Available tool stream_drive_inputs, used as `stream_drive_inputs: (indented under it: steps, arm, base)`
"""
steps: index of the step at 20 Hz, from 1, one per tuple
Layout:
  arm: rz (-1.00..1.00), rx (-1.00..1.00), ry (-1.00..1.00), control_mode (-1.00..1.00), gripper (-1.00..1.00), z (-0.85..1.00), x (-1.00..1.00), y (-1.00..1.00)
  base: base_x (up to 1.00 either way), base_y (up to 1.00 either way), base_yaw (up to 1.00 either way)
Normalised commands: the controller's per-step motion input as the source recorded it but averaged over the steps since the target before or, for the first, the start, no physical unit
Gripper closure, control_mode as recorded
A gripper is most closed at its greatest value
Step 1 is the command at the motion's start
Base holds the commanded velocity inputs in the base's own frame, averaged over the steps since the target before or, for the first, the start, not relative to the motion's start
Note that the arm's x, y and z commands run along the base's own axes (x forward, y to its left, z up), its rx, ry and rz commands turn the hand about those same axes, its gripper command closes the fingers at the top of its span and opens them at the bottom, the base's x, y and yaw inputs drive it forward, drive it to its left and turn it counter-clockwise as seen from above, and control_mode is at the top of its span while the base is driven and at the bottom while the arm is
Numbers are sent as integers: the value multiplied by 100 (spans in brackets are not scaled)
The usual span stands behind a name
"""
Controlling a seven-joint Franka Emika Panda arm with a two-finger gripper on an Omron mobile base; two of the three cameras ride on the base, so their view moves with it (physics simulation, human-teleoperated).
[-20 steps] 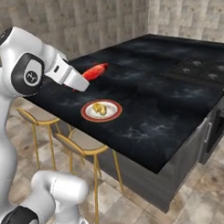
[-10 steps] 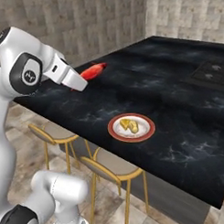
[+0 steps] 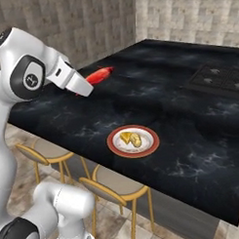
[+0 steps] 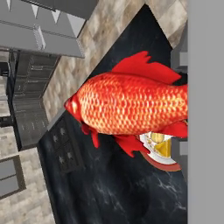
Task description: Take the cheese, fish, and potato from the fridge and place them on the plate on the dining counter to create an appetizer plate.
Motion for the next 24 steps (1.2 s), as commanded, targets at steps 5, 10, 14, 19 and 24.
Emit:
stream_drive_inputs:
  steps: [5, 10, 14, 19, 24]
  arm:
    - [0, 0, 0, 100, 100, 0, 0, 0]
    - [0, 0, 0, 100, 100, 0, 0, 0]
    - [0, 0, 0, 100, 100, 0, 0, 0]
    - [17, 2, 8, -100, 100, -24, 0, -25]
    - [30, 1, 14, -100, 100, -25, 8, -32]
  base:
    - [31, -17, -6]
    - [18, 0, 0]
    - [2, -3, 0]
    - [0, -4, 1]
    - [0, 0, 0]
